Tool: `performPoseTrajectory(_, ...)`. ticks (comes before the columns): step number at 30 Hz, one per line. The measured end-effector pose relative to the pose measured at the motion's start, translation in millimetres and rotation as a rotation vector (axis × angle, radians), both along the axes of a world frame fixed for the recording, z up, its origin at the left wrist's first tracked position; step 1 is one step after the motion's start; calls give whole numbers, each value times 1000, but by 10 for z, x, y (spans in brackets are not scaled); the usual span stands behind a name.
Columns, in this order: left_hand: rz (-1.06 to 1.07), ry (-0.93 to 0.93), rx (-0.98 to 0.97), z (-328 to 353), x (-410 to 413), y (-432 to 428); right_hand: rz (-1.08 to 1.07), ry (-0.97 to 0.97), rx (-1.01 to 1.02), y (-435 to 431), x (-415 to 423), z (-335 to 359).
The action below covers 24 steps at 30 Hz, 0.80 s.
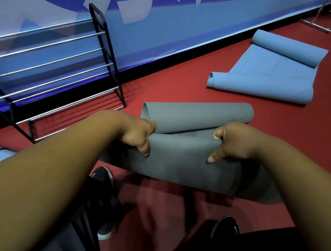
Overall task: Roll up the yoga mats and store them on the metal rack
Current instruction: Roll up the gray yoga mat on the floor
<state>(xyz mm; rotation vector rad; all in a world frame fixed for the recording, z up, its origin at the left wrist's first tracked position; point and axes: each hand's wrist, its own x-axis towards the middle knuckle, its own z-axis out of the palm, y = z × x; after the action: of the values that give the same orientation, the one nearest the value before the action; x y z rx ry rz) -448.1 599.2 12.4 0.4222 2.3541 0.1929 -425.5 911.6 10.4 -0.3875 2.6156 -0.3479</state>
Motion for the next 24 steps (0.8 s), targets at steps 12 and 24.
performPoseTrajectory(12, -55, 185, 58, 80, -82, -16, -51, -39, 32, -73, -27, -12)
performPoseTrajectory(24, -228, 141, 6, -11, -18, 18, 12, -288, -83, -24, 57, -15)
